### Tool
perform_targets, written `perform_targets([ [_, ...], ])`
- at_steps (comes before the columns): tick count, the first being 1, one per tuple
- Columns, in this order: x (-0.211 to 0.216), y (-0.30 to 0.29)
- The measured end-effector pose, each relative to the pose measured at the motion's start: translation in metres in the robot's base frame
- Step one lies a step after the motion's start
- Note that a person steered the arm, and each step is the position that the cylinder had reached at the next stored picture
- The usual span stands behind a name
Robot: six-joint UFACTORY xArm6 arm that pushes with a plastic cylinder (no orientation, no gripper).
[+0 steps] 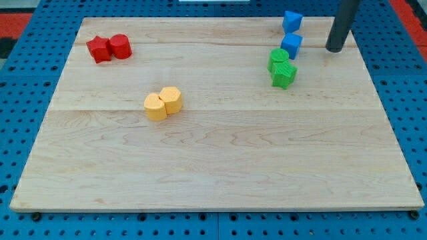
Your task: Move blue cube above green circle
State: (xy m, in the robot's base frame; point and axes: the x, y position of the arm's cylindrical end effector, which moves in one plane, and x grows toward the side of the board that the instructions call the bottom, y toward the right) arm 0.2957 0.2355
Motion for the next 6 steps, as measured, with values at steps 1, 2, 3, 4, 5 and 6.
perform_targets([
  [1,0.000,-0.018],
  [2,0.000,-0.029],
  [3,0.000,-0.039],
  [4,-0.002,-0.052],
  [5,-0.002,-0.073],
  [6,-0.003,-0.073],
])
